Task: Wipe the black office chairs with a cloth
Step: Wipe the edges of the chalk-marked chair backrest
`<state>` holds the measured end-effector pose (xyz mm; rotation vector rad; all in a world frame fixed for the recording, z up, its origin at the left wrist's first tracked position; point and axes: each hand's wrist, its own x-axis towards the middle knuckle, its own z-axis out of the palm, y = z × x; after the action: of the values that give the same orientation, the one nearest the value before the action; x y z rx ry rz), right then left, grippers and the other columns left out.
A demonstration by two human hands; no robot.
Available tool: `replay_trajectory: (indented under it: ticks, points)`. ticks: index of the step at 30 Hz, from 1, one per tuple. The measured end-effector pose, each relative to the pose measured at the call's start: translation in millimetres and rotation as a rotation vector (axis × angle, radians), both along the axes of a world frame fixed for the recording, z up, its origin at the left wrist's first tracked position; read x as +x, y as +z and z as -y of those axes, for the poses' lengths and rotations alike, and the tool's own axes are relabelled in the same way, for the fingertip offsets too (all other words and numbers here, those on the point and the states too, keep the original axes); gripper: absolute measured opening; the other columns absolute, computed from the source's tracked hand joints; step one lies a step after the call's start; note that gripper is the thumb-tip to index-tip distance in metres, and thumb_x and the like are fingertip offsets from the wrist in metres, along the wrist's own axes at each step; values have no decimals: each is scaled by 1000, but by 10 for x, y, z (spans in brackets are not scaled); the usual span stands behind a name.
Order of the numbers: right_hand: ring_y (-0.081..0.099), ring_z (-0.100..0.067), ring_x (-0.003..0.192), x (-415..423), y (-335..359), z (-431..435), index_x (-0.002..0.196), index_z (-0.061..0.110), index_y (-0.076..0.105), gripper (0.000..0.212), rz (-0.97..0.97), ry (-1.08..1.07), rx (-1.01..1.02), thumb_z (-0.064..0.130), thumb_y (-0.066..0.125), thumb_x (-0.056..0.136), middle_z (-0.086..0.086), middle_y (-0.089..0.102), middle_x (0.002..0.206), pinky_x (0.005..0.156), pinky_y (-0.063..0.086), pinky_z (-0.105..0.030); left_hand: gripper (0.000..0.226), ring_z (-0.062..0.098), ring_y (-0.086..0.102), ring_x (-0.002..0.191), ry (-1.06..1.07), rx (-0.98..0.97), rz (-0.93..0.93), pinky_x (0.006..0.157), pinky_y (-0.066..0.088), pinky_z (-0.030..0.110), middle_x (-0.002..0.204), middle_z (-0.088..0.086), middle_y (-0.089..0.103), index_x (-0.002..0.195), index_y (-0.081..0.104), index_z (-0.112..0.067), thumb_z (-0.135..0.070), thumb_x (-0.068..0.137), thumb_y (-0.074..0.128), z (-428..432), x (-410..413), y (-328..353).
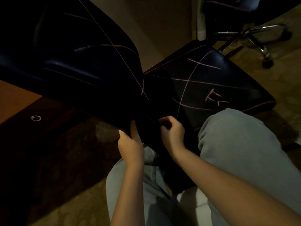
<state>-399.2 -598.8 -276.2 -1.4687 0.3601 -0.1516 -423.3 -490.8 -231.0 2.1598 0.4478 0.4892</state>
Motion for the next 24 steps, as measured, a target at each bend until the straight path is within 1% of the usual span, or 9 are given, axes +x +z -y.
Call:
replay_trajectory:
  ticks: [3, 5, 9, 12, 14, 16, 18, 20, 24]
  points:
    - [63, -4, 90, 38, 226, 106, 92, 16, 70, 28, 204, 22, -95, -7, 58, 81, 3, 69, 91, 82, 48, -12, 67, 5, 43, 39, 2, 6, -1, 35, 29, 17, 60, 0, 55, 134, 48, -14, -62, 90, 34, -12, 2, -4]
    - [63, -5, 93, 59, 269, 100, 94, 14, 70, 26, 237, 29, -108, -6, 58, 82, 2, 69, 94, 85, 49, -14, 67, 4, 42, 38, -6, 4, -1, 35, 29, 17, 59, 0, 54, 136, 47, -15, -62, 90, 34, -13, 0, -7]
    - [62, -5, 92, 2, 127, -53, 94, 19, 67, 27, 157, -65, -11, -2, 55, 84, 3, 67, 95, 81, 49, -15, 64, 4, 45, 39, -7, 10, -4, 36, 31, 19, 59, -1, 55, 136, 46, -15, -59, 92, 35, -9, 6, -23]
    - [62, -7, 89, 4, -48, -192, 91, 24, 64, 31, 25, -136, 153, -4, 51, 85, 4, 66, 91, 77, 49, -15, 65, 4, 48, 42, 2, -3, -11, 39, 36, 24, 61, -2, 56, 135, 47, -15, -61, 90, 34, -4, 13, -23]
    - [63, -11, 88, 67, -192, -277, 92, 20, 65, 30, -85, -180, 223, -7, 52, 84, 4, 66, 88, 76, 48, -17, 67, 4, 47, 39, 1, -6, -8, 37, 33, 22, 59, -1, 54, 134, 48, -15, -62, 89, 34, -11, 15, -25]
    - [63, -16, 87, 85, -346, -371, 94, 14, 64, 27, -189, -162, 252, -8, 53, 84, 1, 65, 87, 70, 47, -15, 67, 4, 46, 38, -7, -17, -5, 36, 30, 18, 57, -1, 52, 132, 49, -15, -63, 88, 33, -17, 14, -31]
    - [63, -18, 88, 47, -481, -448, 97, 12, 64, 25, -252, -90, 252, -8, 53, 86, 0, 64, 87, 64, 46, -13, 69, 3, 46, 39, -14, -20, -1, 36, 29, 17, 58, -1, 52, 131, 49, -13, -64, 87, 33, -16, 10, -33]
    - [64, -17, 89, 6, -555, -465, 98, 12, 65, 25, -248, -33, 183, -6, 53, 87, 1, 66, 88, 67, 46, -15, 69, 3, 47, 40, -9, -21, -2, 36, 29, 17, 58, -1, 53, 131, 50, -13, -64, 87, 33, -11, 4, -28]
    - [66, -15, 91, -1, -547, -359, 99, 10, 68, 25, -229, -8, 116, -6, 54, 86, 5, 66, 86, 68, 45, -9, 65, 4, 45, 38, -12, -17, 7, 35, 28, 18, 55, -3, 49, 129, 50, -12, -61, 89, 34, 4, 3, -33]
